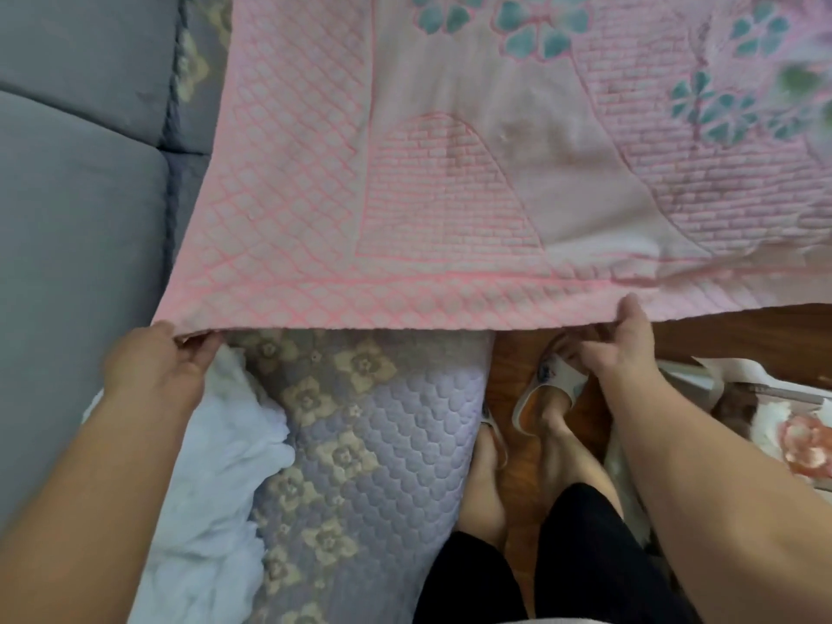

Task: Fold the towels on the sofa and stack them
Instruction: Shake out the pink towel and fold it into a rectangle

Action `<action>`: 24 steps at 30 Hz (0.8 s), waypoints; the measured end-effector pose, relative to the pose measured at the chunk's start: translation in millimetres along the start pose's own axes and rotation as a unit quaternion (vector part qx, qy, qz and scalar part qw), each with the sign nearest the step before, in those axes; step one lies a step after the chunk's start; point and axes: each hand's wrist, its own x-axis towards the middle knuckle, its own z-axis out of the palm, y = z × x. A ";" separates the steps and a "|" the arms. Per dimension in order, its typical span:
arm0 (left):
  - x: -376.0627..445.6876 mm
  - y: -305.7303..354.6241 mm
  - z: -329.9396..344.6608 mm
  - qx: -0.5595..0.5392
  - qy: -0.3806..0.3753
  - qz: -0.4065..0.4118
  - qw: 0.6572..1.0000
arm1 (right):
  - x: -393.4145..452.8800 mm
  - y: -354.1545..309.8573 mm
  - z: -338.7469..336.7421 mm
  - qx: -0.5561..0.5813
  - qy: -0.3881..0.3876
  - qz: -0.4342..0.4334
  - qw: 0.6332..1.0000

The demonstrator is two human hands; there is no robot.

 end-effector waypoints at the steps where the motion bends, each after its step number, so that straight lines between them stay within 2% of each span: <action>1: -0.4 1.3 -3.5 -0.002 -0.001 -0.007 1.000 | 1.2 2.0 -1.1 0.007 0.007 0.006 1.000; 6: 6.4 17.6 -14.7 -0.028 -0.015 -0.032 0.999 | -14.7 -10.0 -5.7 0.037 0.012 -0.006 0.999; 8: 2.1 24.6 -15.7 -0.009 -0.020 -0.006 1.000 | -30.5 -17.1 -0.7 -0.055 0.095 -0.088 0.990; 10: -3.8 24.0 -15.8 0.074 -0.001 0.068 0.995 | -43.0 -18.1 -8.8 -0.131 0.234 -0.210 0.940; 11: -8.2 21.5 -15.1 0.132 0.016 0.113 0.985 | -48.0 -15.5 -16.0 -0.154 0.274 -0.244 0.917; 13: -12.6 11.7 -15.0 0.215 0.032 0.165 0.962 | -53.6 -9.5 -39.1 -0.174 0.319 -0.240 0.900; 15: -13.8 0.2 -20.0 0.236 0.033 0.158 0.958 | -57.8 -6.7 -47.9 -0.201 0.351 -0.224 0.887; 18: -17.7 -4.6 -23.7 0.190 0.034 0.118 0.974 | -58.4 -14.6 -35.7 -0.240 0.296 -0.261 0.887; 20: -21.1 -4.8 -24.8 0.170 0.026 0.092 0.981 | -56.9 -15.2 -33.9 -0.250 0.290 -0.247 0.890; 24: -21.3 -3.9 -22.7 0.163 0.009 0.074 0.984 | -52.1 -19.5 -48.4 -0.220 0.245 -0.214 0.920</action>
